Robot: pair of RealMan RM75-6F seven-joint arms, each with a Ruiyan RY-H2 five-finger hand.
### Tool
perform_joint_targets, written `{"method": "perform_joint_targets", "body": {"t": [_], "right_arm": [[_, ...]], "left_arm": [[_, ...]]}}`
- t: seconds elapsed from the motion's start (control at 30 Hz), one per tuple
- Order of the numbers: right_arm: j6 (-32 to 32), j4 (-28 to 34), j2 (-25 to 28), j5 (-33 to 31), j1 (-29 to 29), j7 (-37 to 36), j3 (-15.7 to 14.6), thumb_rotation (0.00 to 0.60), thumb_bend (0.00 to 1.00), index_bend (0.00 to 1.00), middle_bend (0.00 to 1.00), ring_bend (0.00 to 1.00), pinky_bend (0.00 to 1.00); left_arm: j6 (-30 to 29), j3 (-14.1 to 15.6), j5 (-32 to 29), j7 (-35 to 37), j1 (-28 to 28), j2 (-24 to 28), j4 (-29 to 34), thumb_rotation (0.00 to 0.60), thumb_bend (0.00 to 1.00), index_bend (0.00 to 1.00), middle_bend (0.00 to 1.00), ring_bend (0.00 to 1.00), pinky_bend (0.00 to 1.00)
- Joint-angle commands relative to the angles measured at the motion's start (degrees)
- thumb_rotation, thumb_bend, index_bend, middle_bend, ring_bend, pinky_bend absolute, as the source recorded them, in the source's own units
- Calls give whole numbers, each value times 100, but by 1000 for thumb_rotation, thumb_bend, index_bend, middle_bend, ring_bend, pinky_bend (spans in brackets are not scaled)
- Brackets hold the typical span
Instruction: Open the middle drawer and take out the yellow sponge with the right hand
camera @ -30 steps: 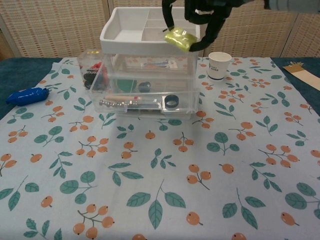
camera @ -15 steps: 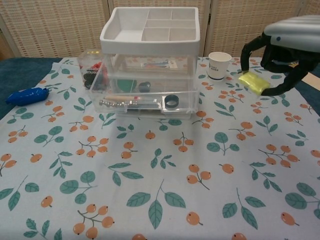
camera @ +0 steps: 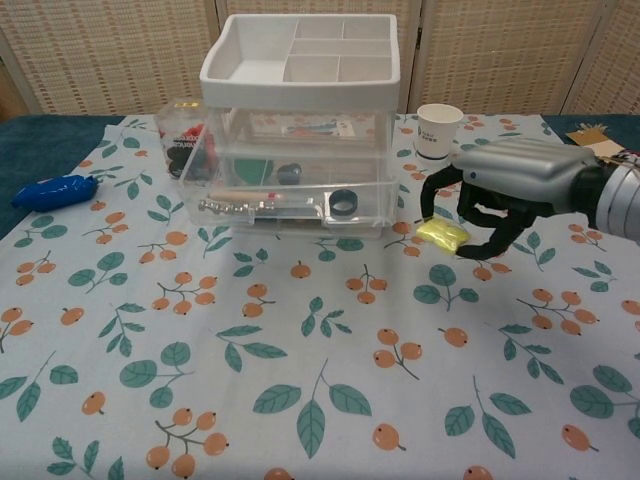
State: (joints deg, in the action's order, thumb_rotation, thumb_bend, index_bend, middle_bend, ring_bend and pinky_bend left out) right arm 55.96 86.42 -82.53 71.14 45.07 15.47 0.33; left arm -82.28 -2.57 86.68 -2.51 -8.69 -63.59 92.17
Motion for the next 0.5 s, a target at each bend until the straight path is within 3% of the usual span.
{"method": "perform_joint_targets", "body": {"t": [0.03, 0.37, 0.5], "right_arm": [[-137, -80, -137, -7, 29, 21, 50, 600, 313, 313, 869, 1000, 1000], [-213, 111, 6, 57, -145, 63, 19, 600, 313, 111, 846, 1000, 1000], [40, 363, 246, 158, -350, 151, -46, 600, 313, 90, 841, 1000, 1000]], "left_arm": [[11, 5, -11, 3, -1, -15, -16, 600, 176, 45, 0, 37, 100], [48, 3, -19, 42, -35, -66, -88, 600, 176, 45, 0, 37, 100], [42, -7, 15, 61, -61, -90, -97, 600, 176, 45, 0, 37, 100]]}}
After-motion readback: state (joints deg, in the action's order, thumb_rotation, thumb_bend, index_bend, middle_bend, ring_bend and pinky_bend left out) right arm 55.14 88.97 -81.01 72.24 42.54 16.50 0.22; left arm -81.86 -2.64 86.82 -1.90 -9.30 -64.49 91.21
